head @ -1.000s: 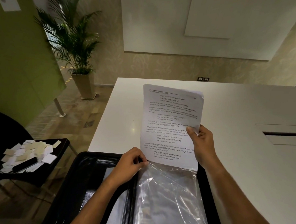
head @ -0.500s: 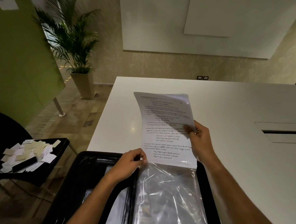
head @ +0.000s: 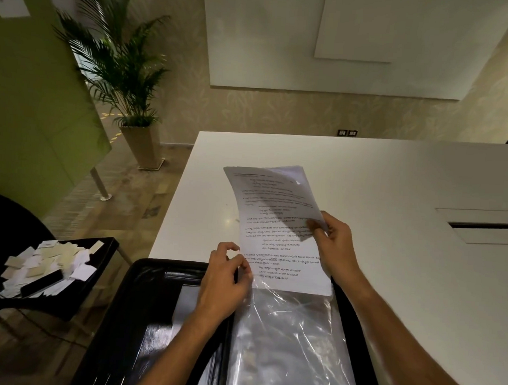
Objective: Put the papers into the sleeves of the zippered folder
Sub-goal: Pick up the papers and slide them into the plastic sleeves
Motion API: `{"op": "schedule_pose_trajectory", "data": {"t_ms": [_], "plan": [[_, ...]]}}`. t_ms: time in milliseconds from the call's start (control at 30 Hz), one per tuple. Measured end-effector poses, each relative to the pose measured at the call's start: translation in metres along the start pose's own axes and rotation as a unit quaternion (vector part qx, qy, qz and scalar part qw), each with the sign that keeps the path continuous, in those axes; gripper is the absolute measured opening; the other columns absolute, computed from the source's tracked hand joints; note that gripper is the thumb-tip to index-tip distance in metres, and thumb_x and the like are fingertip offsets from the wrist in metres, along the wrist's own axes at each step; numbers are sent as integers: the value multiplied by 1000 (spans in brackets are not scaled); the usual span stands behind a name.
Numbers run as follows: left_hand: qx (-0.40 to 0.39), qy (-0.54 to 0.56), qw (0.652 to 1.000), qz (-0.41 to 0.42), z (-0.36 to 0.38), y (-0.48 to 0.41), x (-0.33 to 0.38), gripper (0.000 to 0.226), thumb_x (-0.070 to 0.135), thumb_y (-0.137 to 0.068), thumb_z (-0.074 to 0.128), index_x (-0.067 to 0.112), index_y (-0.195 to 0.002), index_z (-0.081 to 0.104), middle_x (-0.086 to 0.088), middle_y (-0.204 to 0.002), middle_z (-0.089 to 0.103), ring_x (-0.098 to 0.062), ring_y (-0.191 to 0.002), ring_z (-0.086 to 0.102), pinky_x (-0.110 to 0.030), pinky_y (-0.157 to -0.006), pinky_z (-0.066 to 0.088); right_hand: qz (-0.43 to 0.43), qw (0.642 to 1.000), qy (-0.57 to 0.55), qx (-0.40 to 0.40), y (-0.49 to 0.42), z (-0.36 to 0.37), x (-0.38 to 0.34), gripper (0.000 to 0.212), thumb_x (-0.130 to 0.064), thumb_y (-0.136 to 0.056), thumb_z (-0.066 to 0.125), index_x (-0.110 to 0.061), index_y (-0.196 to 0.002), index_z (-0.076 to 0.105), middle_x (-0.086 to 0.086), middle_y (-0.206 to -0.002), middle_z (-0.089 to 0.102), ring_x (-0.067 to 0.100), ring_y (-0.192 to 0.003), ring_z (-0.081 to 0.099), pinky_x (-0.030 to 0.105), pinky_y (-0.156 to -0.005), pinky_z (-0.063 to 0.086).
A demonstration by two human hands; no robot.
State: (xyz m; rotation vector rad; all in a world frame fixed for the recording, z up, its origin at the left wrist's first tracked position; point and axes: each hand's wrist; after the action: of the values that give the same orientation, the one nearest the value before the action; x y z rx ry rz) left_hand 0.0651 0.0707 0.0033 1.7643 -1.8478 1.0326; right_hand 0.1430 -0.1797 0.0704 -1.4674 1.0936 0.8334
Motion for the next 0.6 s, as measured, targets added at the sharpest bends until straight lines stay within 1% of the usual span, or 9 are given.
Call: {"op": "schedule_pose_trajectory", "data": {"t_ms": [33,100,167,233,300,367,433,500,600], "plan": [[9,-35,999,19,4,2,2,11,25,-89,79,31,-89,71,19,-132,44,-9,-114,51,-26,-83,52,3,1000,4,5,2,0,0,49,-6,-108,62,-51,-111,79,-11,-106,84,6,-97,77,19,-81,60],[12,-69,996,57,10,5,8,11,39,-88,76,34,-96,70,19,-125,47,-7,-112,46,-26,-89,48,9,1000,10,15,6,1,2,47,-4,-108,62,-48,-116,78,-15,-108,83,3,-96,77,15,-77,59],[-7,-77,993,94,15,5,18,13,51,-93,68,40,-98,65,24,-117,49,-5,-110,43,-25,-93,42,17,1000,10,20,8,0,5,35,-6,-108,63,-33,-125,79,-14,-109,83,4,-96,78,14,-75,58],[-38,-87,987,131,18,3,27,16,57,-98,62,41,-98,64,29,-107,54,-2,-105,44,-26,-91,38,28,999,9,21,10,-1,6,30,-7,-109,64,-25,-129,79,-11,-109,84,6,-96,79,16,-75,59],[-70,-91,981,159,19,1,32,19,58,-100,60,40,-97,65,28,-101,59,-1,-102,44,-29,-89,38,37,999,9,21,11,-3,5,28,-9,-110,64,-25,-128,78,-8,-109,84,10,-95,80,20,-75,61],[-85,-83,978,171,17,-2,35,21,56,-100,61,37,-95,69,25,-97,62,-2,-99,46,-32,-88,40,40,999,1,19,11,-4,6,26,-12,-110,65,-25,-128,78,-5,-110,85,18,-97,81,30,-78,66],[-81,-65,980,168,15,-5,37,20,52,-100,63,34,-93,70,21,-95,64,-4,-97,48,-34,-86,42,42,999,-13,13,12,-6,6,25,-18,-109,66,-27,-130,78,-3,-112,85,22,-99,82,35,-80,68],[-72,-56,982,167,14,-7,41,18,49,-101,65,33,-93,69,18,-96,65,-7,-95,51,-36,-86,44,39,999,-17,4,13,-8,6,27,-24,-107,66,-30,-130,78,-4,-115,85,21,-102,82,37,-82,68],[-63,-61,982,169,14,-6,47,17,47,-101,65,32,-94,65,17,-94,65,-7,-90,53,-38,-85,46,32,999,-7,-12,12,-7,8,29,-18,-106,66,-25,-131,78,-3,-118,84,24,-109,80,41,-91,65]]}}
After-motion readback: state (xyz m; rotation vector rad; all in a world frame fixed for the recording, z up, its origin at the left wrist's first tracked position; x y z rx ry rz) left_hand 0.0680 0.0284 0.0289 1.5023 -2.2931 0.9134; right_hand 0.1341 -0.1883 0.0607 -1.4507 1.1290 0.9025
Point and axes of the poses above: each hand's wrist, its own y-axis away from the middle knuckle, its own z-axis out of the palm, x = y × z
